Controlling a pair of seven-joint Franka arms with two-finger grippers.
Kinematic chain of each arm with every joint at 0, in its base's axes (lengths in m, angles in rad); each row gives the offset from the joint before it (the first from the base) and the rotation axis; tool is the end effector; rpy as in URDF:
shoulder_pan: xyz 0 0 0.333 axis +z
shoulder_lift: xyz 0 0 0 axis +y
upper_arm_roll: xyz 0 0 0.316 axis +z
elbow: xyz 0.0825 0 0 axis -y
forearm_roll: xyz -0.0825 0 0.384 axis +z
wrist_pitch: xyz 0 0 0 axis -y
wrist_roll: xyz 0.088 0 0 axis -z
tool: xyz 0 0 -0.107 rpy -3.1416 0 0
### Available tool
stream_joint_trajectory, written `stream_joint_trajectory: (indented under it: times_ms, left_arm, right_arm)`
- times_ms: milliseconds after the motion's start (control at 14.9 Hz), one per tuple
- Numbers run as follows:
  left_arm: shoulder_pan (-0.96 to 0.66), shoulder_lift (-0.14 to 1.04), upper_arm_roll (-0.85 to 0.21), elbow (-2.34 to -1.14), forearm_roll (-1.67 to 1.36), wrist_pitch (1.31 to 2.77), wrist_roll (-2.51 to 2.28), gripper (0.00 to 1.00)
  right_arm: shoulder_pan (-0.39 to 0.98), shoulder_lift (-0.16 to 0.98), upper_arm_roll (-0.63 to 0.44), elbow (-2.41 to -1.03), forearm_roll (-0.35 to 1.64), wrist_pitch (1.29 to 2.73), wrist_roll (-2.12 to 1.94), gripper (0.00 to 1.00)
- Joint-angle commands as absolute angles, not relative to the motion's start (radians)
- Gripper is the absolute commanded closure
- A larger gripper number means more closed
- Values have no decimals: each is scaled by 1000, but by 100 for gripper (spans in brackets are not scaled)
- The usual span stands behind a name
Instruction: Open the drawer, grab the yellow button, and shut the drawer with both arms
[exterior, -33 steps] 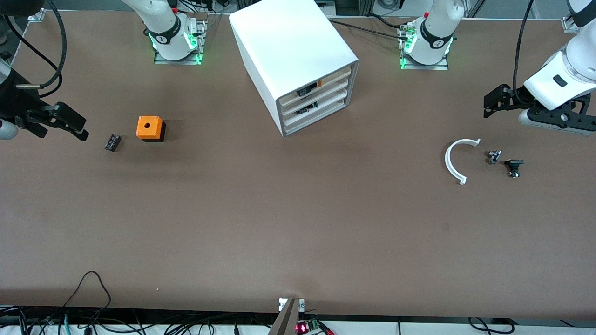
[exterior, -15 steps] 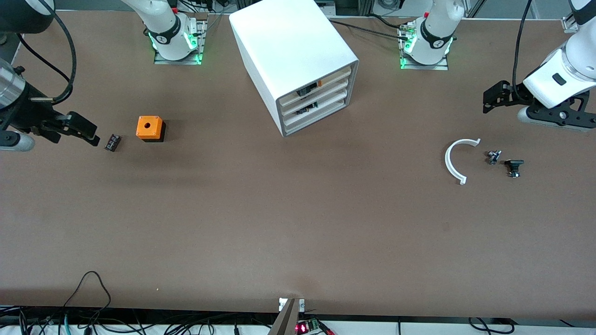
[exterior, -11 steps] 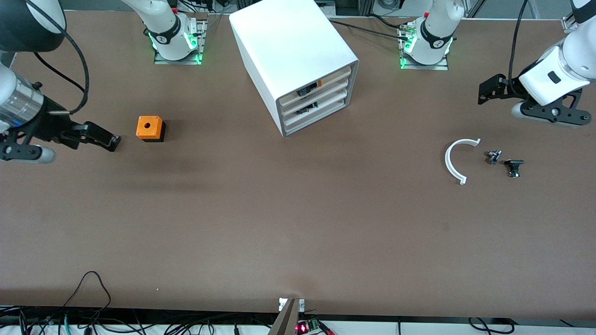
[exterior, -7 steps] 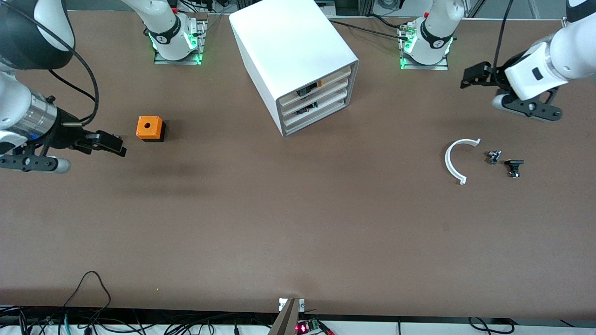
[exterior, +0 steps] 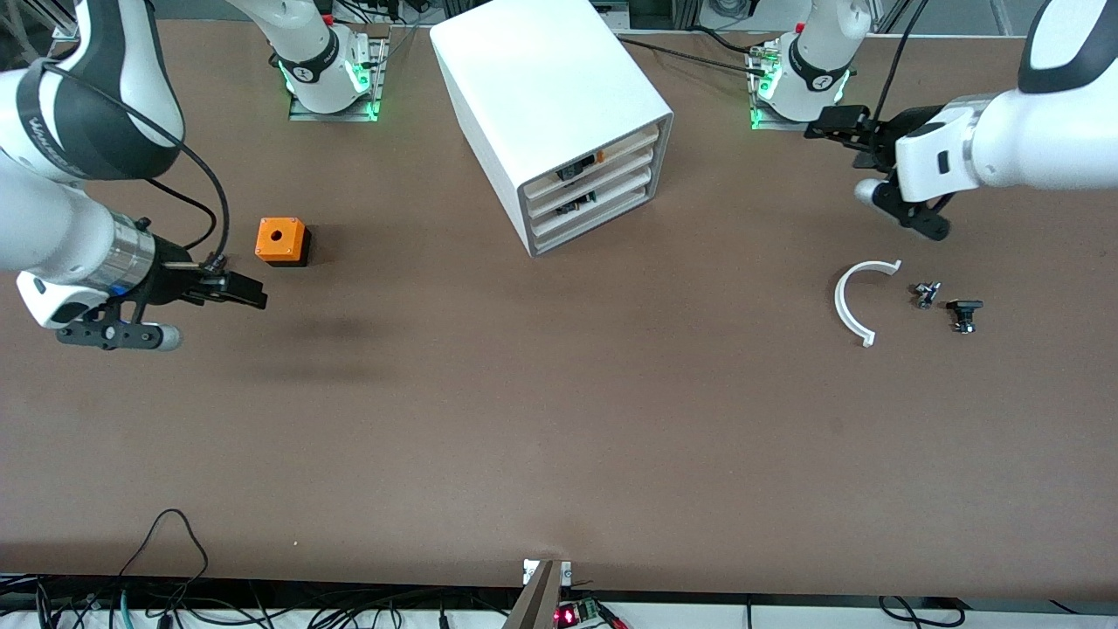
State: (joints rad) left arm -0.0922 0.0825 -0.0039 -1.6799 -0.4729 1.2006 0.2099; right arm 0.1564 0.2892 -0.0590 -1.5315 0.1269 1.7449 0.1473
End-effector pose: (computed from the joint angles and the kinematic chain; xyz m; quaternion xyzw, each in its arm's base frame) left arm 0.5130 -0.1096 0.5258 0.9199 -0.1630 -0.2558 0.2484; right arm 0.6368 0.0778 0.4848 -0.9972 0.0373 0.0438 0.0486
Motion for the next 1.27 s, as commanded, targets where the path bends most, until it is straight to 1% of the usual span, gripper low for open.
stream_joint_trajectory:
  times_ms: [0, 134, 401, 602, 736, 803, 870, 937, 1004, 1071, 1204]
  left_arm:
    - [-92, 136, -6, -1703, -578, 1201, 325, 0]
    - [-91, 144, -55, -1755, -646, 1280, 331, 0]
    - [-89, 143, -152, -1943, -833, 1455, 411, 0]
    - [-89, 138, -216, -2049, -908, 1573, 514, 2]
    - [-87, 129, -238, -2114, -968, 1652, 596, 10]
    - [-87, 124, -241, -2143, -982, 1689, 645, 23]
    - [-87, 123, -250, -2167, -1003, 1716, 696, 31]
    - [-87, 118, -256, -2193, -1028, 1723, 727, 43]
    - [-87, 118, -258, -2206, -1029, 1727, 741, 57]
    - [-89, 117, -259, -2212, -1029, 1732, 745, 60]
    - [-89, 112, -261, -2229, -1029, 1743, 747, 57]
  right_arm:
    - [163, 304, -55, -1548, 149, 1752, 140, 1]
    - [172, 311, -55, -1566, 149, 1755, 140, 1]
    - [204, 322, -55, -1569, 149, 1753, 158, 1]
    - [233, 322, -55, -1565, 149, 1753, 222, 1]
    - [252, 322, -57, -1559, 147, 1753, 288, 1]
    - [253, 322, -57, -1555, 147, 1753, 316, 1]
    - [253, 322, -57, -1549, 147, 1753, 354, 1]
    - [262, 322, -57, -1536, 147, 1753, 397, 1]
    - [274, 322, -55, -1525, 147, 1752, 447, 1]
    - [291, 324, -57, -1514, 146, 1752, 500, 1]
    - [314, 324, -57, -1491, 143, 1749, 583, 1]
